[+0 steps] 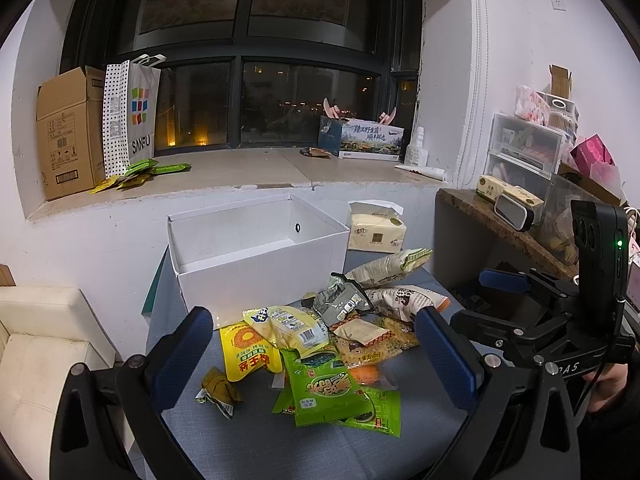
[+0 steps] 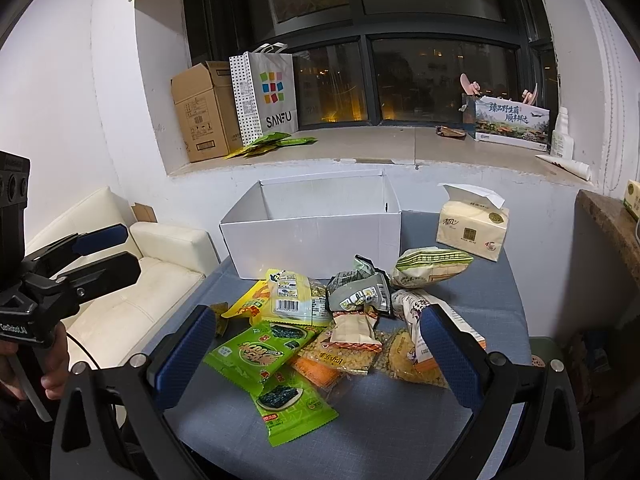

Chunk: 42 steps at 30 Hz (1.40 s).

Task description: Organize snacks

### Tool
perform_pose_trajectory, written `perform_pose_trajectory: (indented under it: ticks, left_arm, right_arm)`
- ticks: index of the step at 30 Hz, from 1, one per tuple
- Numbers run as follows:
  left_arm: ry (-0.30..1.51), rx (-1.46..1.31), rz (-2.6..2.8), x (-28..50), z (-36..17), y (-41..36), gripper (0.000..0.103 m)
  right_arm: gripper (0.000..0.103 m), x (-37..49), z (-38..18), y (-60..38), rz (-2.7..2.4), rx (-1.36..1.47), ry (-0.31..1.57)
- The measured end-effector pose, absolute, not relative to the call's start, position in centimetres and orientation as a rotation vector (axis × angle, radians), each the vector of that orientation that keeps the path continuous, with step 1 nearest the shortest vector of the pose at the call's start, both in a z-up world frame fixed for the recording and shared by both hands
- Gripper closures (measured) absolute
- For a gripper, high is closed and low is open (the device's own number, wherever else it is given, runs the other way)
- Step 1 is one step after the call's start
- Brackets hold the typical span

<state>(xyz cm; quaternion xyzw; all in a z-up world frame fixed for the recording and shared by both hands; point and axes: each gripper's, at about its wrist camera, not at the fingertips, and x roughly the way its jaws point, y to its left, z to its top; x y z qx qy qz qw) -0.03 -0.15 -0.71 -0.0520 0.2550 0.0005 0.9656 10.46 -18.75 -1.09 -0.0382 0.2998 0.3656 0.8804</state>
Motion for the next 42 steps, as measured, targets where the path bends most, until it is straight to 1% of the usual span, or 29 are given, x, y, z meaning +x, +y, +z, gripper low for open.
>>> perform_pose_trajectory:
  ticks: [28, 35, 39, 42]
  left_arm:
    - [0.52, -0.11, -0.024, -0.1, -1.4, -0.3, 0.0]
    - [0.532, -0.115, -0.042, -0.1, -2.0, -0.2, 0.0]
    - [0.541, -0.115, -0.053, -0.1, -2.3, 0.0, 0.0]
    - [0.554, -0.124, -0.054, -0.1, -2.8, 0.3, 0.0]
  right_arm:
    - [0.0, 11.2, -1.8, -18.7, 0.765, -0.083, 0.645]
    - [0.0, 16.6, -3.9, -18.6, 0.745, -0.102, 0.696]
    - [0.0, 21.4, -6.7, -17.8, 0.675, -0.167, 0.698]
    - [0.0, 24.4, -8.5, -17.4, 0.66, -0.132, 0.734]
